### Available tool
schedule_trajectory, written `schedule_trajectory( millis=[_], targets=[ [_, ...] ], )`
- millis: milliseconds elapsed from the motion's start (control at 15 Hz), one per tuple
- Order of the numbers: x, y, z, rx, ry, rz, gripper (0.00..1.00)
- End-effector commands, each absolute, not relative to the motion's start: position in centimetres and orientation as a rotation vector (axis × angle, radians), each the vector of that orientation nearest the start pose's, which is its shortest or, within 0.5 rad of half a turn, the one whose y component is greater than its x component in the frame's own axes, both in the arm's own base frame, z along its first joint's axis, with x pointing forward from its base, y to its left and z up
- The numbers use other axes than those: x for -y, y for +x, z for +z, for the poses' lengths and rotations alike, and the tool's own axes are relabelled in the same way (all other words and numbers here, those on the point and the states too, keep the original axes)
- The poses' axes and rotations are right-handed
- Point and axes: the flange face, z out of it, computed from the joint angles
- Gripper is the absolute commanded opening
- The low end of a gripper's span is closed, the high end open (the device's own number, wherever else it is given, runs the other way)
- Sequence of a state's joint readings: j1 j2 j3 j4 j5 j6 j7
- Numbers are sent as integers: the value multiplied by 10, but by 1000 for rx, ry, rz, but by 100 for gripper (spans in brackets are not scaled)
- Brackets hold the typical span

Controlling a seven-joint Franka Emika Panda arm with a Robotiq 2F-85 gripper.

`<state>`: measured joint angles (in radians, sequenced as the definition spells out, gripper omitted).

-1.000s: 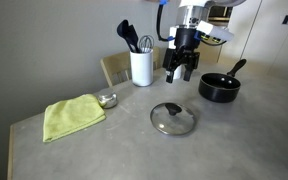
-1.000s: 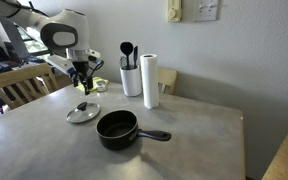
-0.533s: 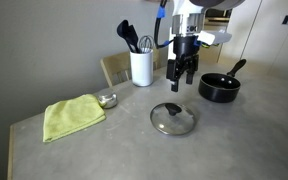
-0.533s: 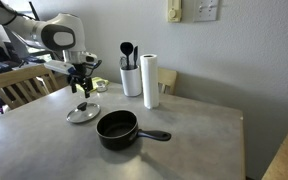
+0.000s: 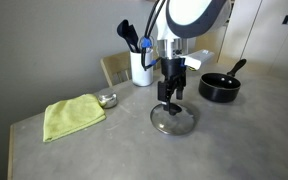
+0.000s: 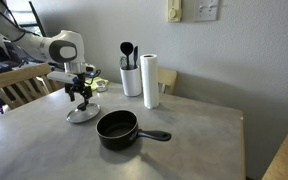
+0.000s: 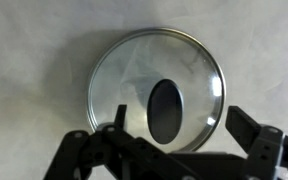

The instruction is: Put the glass lid on top of the pot

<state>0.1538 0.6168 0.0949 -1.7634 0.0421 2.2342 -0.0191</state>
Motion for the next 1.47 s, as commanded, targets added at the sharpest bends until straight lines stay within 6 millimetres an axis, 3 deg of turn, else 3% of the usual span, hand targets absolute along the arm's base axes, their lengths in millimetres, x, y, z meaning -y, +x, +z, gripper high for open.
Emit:
schedule_trajectory(
  millis=[0, 200, 267, 333, 667, 933, 1400],
  targets=[
    [-151, 639, 191, 355, -3044, 255, 100],
    [-155, 645, 183, 347, -3043, 247, 100],
    [-157, 647, 182, 346, -3039, 248, 75],
    [-157, 648, 181, 349, -3038, 247, 74],
    [-159, 653, 180, 351, -3034, 248, 38],
    [-160, 654, 198, 323, -3045, 277, 12],
    [-163, 658, 256, 337, -3066, 300, 12]
  ],
)
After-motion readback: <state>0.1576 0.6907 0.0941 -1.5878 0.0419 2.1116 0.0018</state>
